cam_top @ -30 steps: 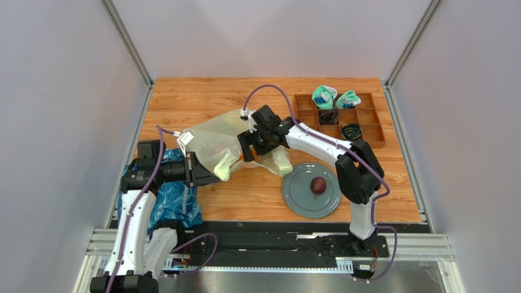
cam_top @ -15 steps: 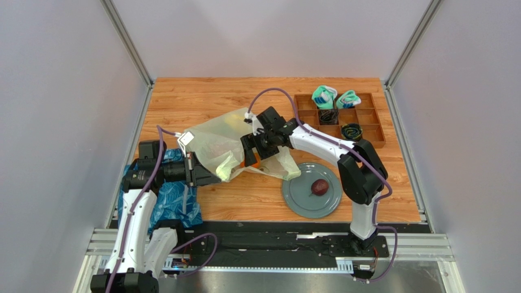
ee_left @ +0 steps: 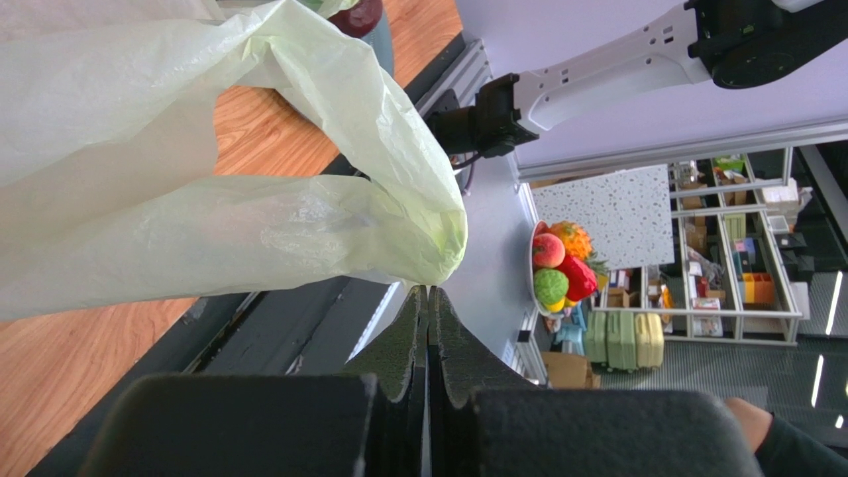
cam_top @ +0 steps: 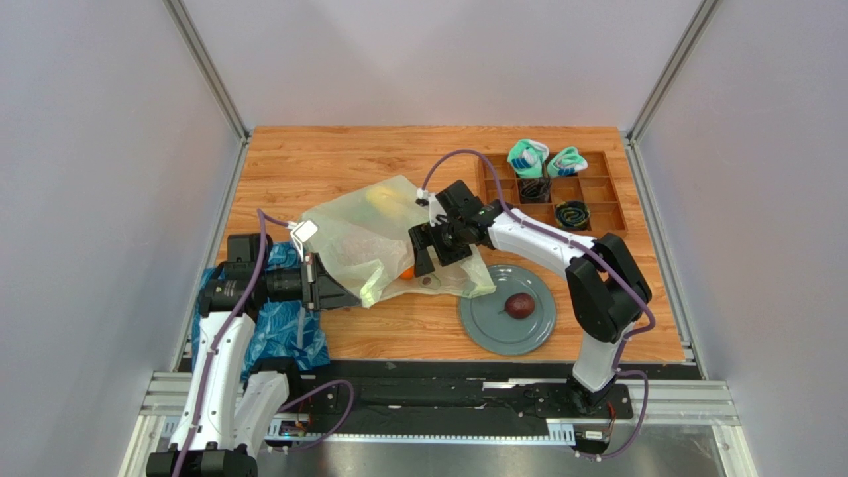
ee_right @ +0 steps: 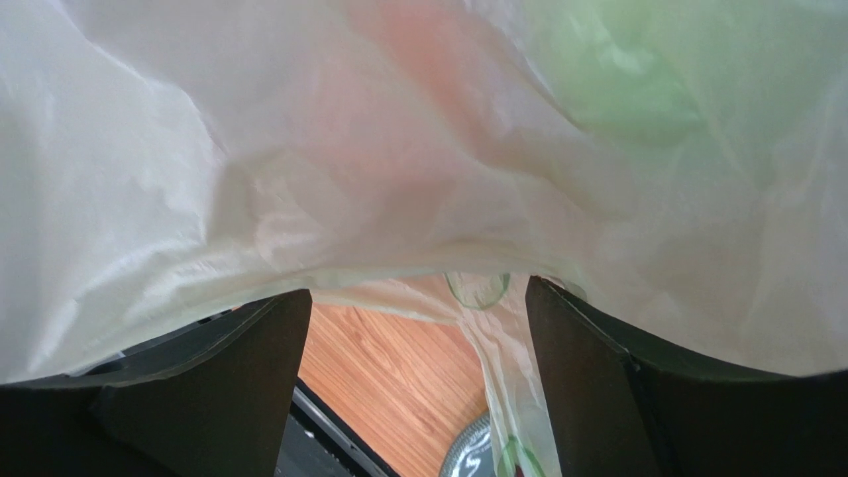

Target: Take the fake fruits out of the plastic bag

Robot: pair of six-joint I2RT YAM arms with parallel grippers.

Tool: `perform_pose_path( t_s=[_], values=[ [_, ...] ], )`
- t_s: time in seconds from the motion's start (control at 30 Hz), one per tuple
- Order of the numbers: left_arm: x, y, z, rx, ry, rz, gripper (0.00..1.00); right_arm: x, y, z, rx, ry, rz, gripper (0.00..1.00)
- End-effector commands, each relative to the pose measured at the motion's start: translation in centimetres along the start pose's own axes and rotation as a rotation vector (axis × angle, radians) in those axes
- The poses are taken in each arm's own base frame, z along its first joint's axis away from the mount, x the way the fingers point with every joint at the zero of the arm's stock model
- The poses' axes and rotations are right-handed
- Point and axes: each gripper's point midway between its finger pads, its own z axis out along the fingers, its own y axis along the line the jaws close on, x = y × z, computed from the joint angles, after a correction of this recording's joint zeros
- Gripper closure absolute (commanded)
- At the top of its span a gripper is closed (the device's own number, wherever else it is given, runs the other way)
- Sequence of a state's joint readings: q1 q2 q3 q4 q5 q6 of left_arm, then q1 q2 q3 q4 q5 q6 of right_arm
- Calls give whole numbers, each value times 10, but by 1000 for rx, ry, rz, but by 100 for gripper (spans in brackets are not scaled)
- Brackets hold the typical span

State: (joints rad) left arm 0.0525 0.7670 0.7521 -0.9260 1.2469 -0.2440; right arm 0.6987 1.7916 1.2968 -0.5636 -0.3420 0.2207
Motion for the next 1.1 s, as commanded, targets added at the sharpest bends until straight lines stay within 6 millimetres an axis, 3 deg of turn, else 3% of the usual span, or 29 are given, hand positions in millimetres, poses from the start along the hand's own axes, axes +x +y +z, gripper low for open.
perform_pose_path(
  t_s=[0.0, 0.23, 0.4, 0.57, 0.67, 0.83, 0.87, 0.97, 1.0, 1.07],
  values=[
    [-3, -8, -2, 17, -1, 33, 100, -33, 17, 9, -25, -67, -5, 15],
    [-12, -8, -1, 8, -18, 58, 100, -48, 27, 26, 56, -87, 24, 10],
    [-19, -9, -1, 6, -28, 71, 98, -59, 13, 33, 201, -111, 68, 4],
    [-18, -9, -2, 4, -36, 76, 98, -56, -1, 49, 269, -81, 101, 2],
    [-18, -8, -3, 0, -45, 67, 99, -53, -7, 55, 300, -69, 94, 8],
    [-20, -6, -4, -9, -63, 73, 99, -50, -6, 51, 291, -70, 47, 34],
    [-20, -6, -4, -10, -65, 69, 99, -48, 4, 50, 237, -55, 38, 37],
    [-24, -6, -4, -5, -75, 71, 99, -54, 28, 29, 144, -76, -32, 50],
    [-26, -8, -4, -4, -79, 78, 99, -60, 38, 13, 116, -103, -85, 54],
    [-32, -8, -4, -4, -89, 89, 99, -57, 50, -5, 67, -97, -130, 55]
  ],
)
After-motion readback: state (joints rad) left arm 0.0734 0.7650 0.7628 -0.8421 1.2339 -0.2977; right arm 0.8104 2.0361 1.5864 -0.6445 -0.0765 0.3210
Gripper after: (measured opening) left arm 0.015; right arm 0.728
